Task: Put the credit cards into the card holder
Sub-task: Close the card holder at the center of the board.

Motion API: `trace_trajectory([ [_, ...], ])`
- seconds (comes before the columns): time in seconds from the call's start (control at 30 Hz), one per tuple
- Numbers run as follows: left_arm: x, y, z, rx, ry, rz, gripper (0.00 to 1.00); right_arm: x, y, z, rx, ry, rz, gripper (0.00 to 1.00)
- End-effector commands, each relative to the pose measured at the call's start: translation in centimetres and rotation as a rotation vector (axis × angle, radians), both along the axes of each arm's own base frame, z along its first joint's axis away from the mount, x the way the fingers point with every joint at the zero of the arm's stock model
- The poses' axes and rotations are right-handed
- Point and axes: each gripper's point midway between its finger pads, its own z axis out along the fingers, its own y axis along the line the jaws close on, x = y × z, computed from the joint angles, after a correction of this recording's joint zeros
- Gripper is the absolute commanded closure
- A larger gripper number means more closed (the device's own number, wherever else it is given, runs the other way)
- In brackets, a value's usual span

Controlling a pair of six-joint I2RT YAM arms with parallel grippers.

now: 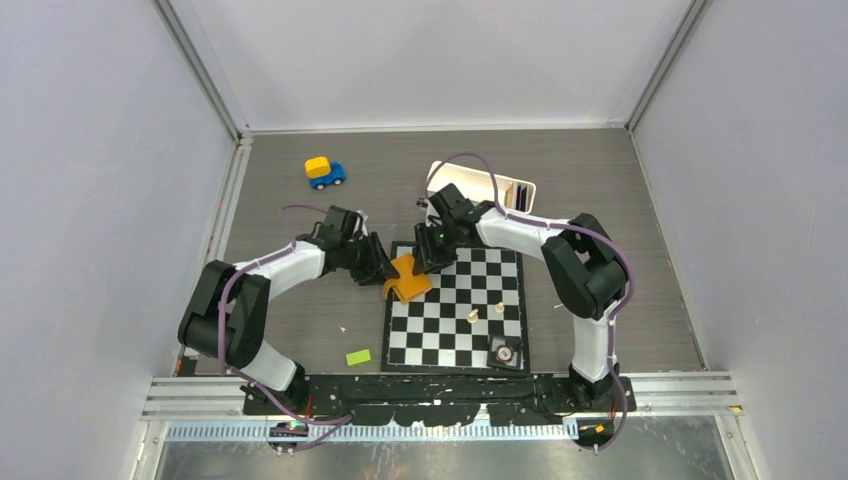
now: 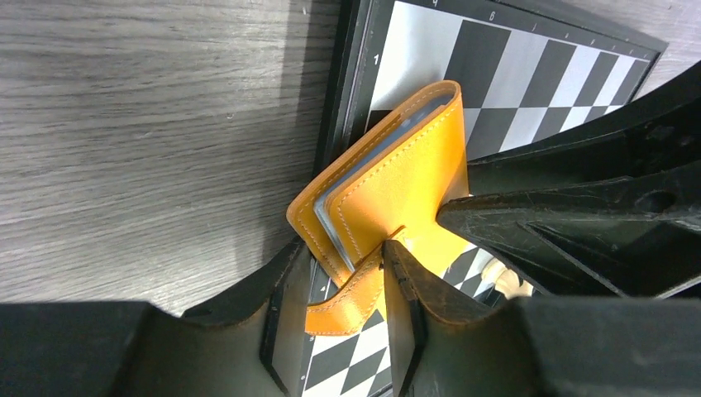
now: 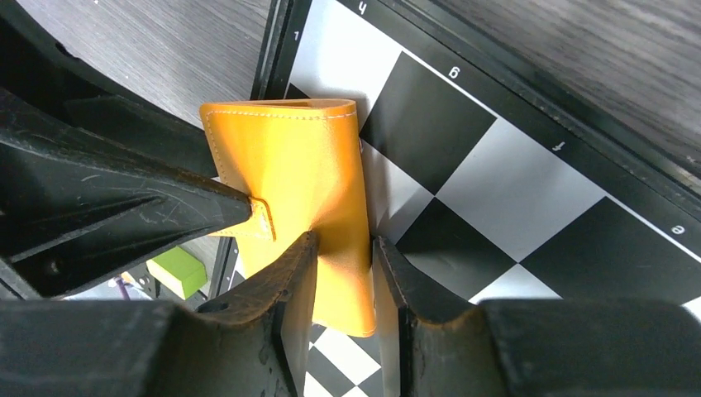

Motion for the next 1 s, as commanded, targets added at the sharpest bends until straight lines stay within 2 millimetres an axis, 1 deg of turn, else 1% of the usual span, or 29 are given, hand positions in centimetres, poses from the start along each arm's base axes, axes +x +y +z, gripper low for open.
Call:
trace_trajectory([
  [0.0, 1.1, 0.4, -1.2, 0.020, -0.061, 0.040, 0.82, -2.4, -2.9, -3.7, -0.104, 0.099, 0.027, 0.62],
  [0.13, 1.7, 0.7, 0.2, 0.009, -0.130, 0.050, 0.92, -1.6, -3.1, -2.5, -0.057, 0.087, 0.004, 0.57],
  [0.2, 1.9, 0.8, 1.2, -0.002, -0.169, 0.045, 1.00, -1.0, -3.4, -1.8, -0.040, 0.077, -0.012, 0.55],
  [0.37, 2.0, 0.5, 4.0, -0.050, -0.286, 0.003, 1.00, 0.4, -3.8, 0.5, 0.033, 0.037, -0.039, 0.51],
  [0.47, 1.8, 0.4, 5.6, -0.067, -0.350, -0.023, 1.00, 1.0, -3.7, 3.3, 0.141, 0.005, -0.052, 0.46],
  [0.53, 1.5, 0.4, 6.7, -0.078, -0.396, -0.046, 1.00, 1.4, -3.6, 5.2, 0.236, -0.010, -0.061, 0.41],
  [0.6, 1.3, 0.5, 7.9, -0.086, -0.441, -0.062, 1.00, 2.0, -3.6, 6.7, 0.316, -0.027, -0.071, 0.37],
  [0.63, 1.1, 0.6, 8.3, -0.088, -0.458, -0.070, 1.00, 2.1, -3.7, 7.0, 0.335, -0.026, -0.073, 0.36],
  [0.67, 1.0, 0.6, 8.4, -0.088, -0.465, -0.079, 1.00, 2.1, -3.8, 7.1, 0.340, -0.026, -0.073, 0.35],
  [0.73, 0.8, 1.2, 7.8, -0.054, -0.446, -0.067, 1.00, 2.2, -3.9, 6.7, 0.332, -0.019, -0.082, 0.35],
  [0.83, 1.1, 2.0, 6.2, -0.018, -0.366, -0.037, 1.00, 2.5, -4.2, 5.0, 0.281, 0.013, -0.119, 0.35],
  [0.9, 1.4, 1.9, 5.3, -0.039, -0.298, -0.030, 0.89, 2.6, -4.3, 4.1, 0.248, 0.026, -0.138, 0.35],
  [0.97, 1.7, 1.4, 4.7, -0.074, -0.248, -0.033, 0.81, 2.4, -3.8, 3.5, 0.242, 0.039, -0.135, 0.36],
])
